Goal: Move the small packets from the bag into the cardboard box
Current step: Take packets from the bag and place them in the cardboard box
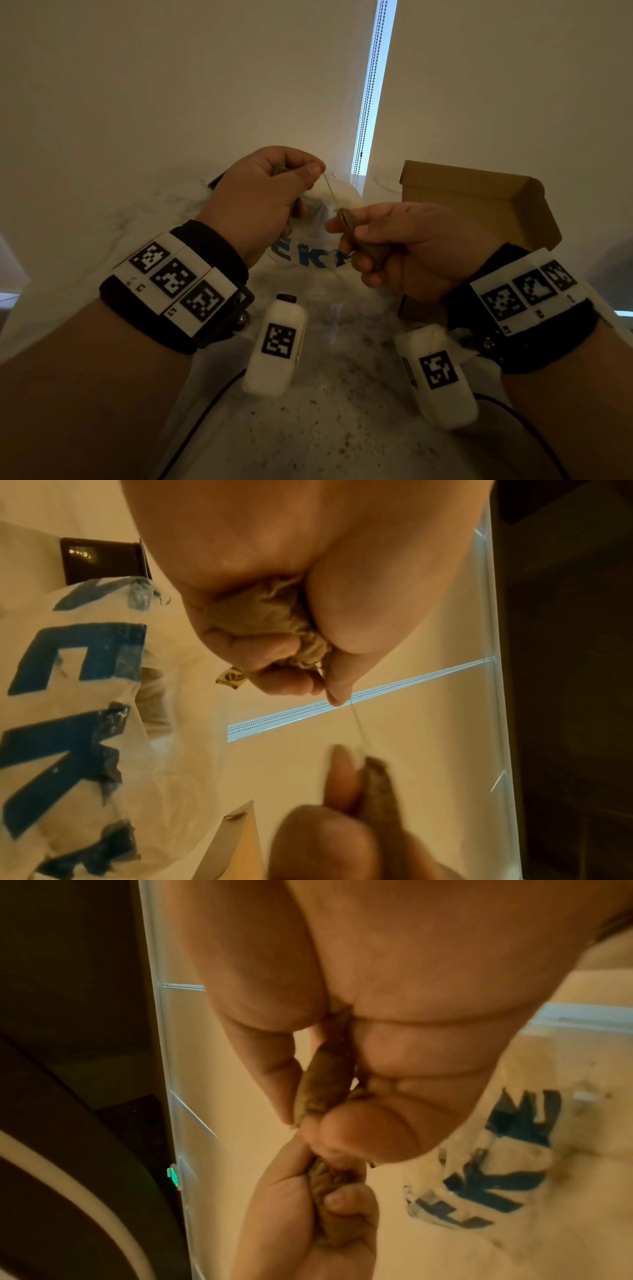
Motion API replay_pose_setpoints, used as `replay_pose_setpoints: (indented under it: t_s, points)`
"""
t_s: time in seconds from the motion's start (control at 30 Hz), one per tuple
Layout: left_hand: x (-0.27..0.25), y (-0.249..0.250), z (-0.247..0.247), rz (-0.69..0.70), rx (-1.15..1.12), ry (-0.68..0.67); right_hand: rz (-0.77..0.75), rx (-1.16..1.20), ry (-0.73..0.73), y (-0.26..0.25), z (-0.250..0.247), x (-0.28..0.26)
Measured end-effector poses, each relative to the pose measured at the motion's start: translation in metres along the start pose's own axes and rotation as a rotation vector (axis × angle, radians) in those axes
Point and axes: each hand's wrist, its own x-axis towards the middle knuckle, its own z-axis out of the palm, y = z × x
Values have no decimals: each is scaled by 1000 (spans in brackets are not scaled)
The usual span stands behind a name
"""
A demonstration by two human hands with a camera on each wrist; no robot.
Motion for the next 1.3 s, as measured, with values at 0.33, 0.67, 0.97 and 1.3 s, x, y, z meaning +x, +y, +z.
replay_pose_setpoints:
  t_s: [0.33,0.67,0.97,1.3]
  points:
    - [0,-8,0,-106,173,-86,-294,279,-94,-18,-11,-5]
    - [-2,-8,0,-102,250,-105,-319,379,26,-17,-9,-1]
    - [-6,-5,1,-80,327,-231,-330,349,219,-15,-12,5]
    - [-20,10,8,4,279,-475,-230,225,408,-5,-10,12]
